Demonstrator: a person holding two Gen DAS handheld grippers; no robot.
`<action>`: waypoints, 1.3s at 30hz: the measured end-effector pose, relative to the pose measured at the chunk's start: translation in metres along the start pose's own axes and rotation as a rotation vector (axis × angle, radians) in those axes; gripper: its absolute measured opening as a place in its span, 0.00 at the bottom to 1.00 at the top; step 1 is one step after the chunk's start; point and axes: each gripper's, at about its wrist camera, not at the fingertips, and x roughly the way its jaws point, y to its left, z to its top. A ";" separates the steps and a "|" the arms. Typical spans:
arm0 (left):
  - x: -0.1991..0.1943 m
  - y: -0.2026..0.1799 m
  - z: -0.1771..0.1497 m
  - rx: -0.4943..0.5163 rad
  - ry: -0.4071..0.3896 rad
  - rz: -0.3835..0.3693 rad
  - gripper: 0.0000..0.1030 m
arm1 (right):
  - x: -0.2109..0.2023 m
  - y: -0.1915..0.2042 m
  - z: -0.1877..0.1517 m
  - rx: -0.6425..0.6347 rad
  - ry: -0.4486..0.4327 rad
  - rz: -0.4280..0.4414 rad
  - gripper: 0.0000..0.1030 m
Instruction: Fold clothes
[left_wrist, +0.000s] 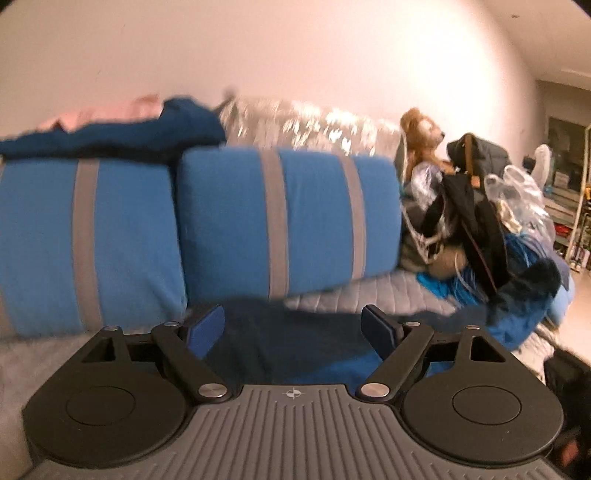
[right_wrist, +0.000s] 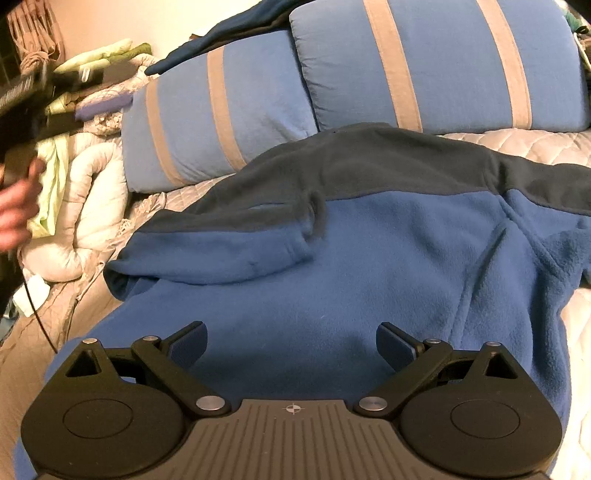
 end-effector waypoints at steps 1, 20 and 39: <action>-0.003 0.002 -0.008 0.001 0.017 0.017 0.79 | 0.000 0.000 0.000 0.000 0.000 -0.001 0.95; -0.045 0.060 -0.104 0.005 0.185 0.256 0.79 | 0.019 0.003 0.018 0.005 0.110 0.038 0.89; -0.094 0.102 -0.148 -0.073 0.112 0.485 0.79 | 0.120 -0.020 0.077 0.467 0.226 -0.021 0.61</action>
